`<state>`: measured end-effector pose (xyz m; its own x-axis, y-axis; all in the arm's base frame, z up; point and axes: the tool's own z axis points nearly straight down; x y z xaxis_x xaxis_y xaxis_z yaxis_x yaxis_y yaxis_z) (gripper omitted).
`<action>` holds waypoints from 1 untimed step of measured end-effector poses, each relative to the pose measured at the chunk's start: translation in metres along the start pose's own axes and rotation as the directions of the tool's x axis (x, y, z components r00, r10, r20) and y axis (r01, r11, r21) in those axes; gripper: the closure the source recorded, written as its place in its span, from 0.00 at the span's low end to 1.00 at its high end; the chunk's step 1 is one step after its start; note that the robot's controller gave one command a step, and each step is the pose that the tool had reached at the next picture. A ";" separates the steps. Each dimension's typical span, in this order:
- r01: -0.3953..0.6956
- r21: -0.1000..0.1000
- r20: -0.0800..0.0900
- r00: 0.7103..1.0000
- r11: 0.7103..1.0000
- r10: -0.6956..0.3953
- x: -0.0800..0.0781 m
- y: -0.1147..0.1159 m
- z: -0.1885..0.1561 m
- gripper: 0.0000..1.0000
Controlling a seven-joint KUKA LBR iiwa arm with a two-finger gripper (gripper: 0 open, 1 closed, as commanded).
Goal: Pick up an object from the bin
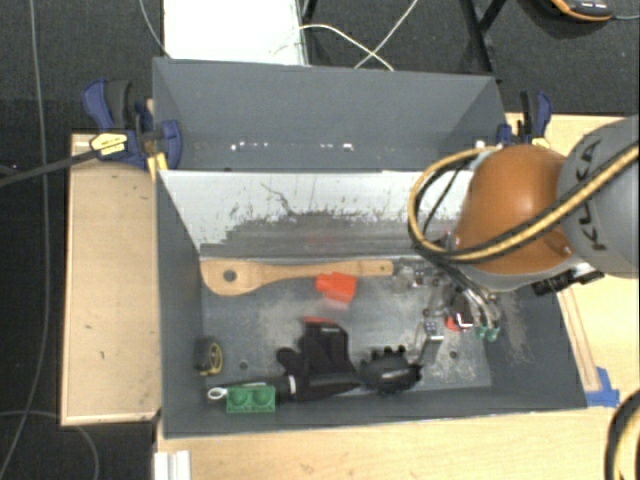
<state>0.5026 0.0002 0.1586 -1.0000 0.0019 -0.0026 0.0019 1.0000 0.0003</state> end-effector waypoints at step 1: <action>0.000 0.000 0.000 1.000 1.000 0.000 0.000 0.000 0.000 0.00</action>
Offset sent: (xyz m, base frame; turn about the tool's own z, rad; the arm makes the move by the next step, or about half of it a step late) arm -0.0108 0.0132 -0.0489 0.1205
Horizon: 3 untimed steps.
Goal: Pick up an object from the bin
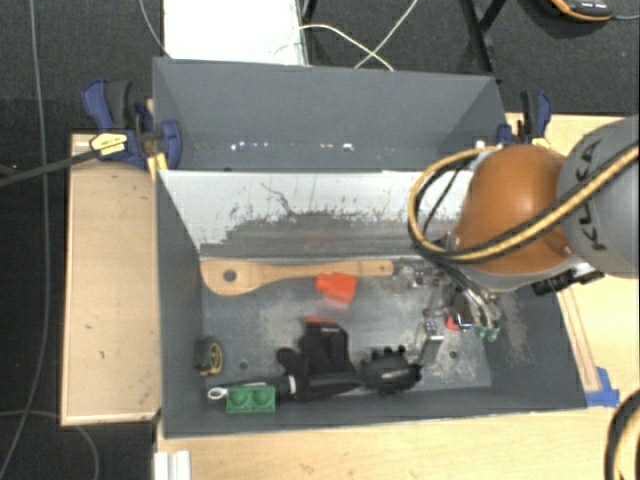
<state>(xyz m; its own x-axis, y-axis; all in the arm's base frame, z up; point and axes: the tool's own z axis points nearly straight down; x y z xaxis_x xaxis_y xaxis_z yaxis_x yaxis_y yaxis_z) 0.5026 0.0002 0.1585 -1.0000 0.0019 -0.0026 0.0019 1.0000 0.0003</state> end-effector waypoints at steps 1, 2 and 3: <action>-0.118 -0.001 0.000 0.993 0.993 0.118 0.011 0.013 0.048 0.00; -0.074 0.001 0.002 0.997 0.997 0.074 0.009 0.022 0.057 0.00; 0.293 0.002 0.010 0.956 0.956 -0.293 -0.043 0.048 0.086 0.00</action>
Offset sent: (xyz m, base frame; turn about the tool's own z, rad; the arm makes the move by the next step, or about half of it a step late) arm -0.0074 0.0499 -0.0790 -0.0767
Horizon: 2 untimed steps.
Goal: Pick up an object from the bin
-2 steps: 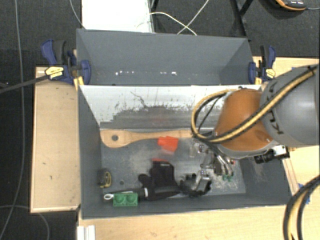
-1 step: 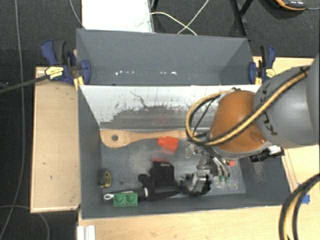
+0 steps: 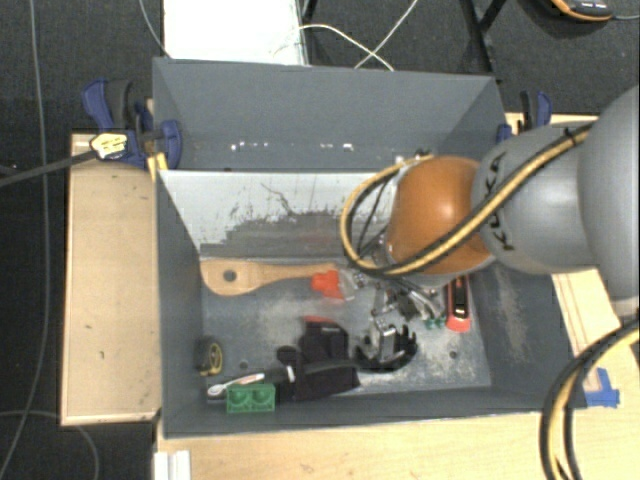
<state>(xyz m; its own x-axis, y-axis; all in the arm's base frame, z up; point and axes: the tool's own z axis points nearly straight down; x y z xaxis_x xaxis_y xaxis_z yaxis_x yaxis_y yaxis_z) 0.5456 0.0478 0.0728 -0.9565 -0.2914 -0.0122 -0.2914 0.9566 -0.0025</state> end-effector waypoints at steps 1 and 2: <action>-0.241 0.003 -0.002 0.970 0.970 0.241 0.038 0.044 0.000 0.00; -0.001 0.000 0.002 1.000 1.000 0.001 -0.002 0.071 0.002 1.00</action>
Offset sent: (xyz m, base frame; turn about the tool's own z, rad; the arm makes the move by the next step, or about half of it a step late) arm -0.0189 0.0684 -0.0028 0.0010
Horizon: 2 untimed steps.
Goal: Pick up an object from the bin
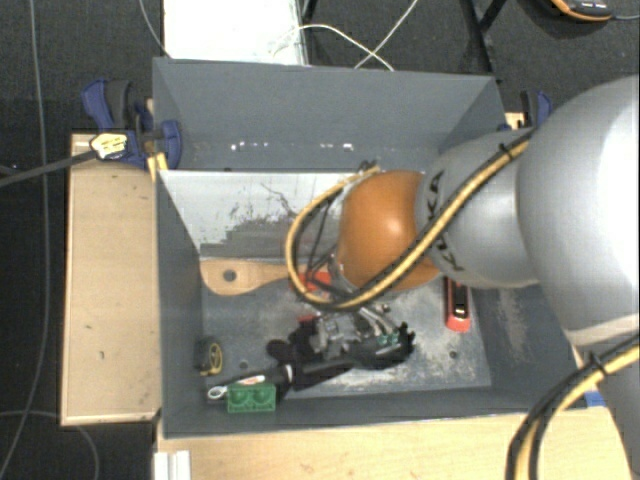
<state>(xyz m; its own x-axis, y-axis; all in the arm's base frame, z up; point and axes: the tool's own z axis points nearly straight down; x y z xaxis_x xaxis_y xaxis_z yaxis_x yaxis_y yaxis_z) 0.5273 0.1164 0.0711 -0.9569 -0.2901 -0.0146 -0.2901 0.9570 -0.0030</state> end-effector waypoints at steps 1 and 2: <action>-0.001 0.000 0.000 1.000 1.000 0.001 0.000 0.000 0.000 1.00; -0.024 0.000 0.009 1.000 1.000 0.024 -0.004 0.000 -0.087 1.00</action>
Offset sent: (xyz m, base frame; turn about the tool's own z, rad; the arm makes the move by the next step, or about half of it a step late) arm 0.0009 0.0009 0.0845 0.0264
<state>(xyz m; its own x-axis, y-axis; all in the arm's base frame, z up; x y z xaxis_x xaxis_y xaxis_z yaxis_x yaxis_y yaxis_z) 0.5303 0.1176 0.1583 -0.9634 -0.2670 -0.0232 -0.2670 0.9637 -0.0028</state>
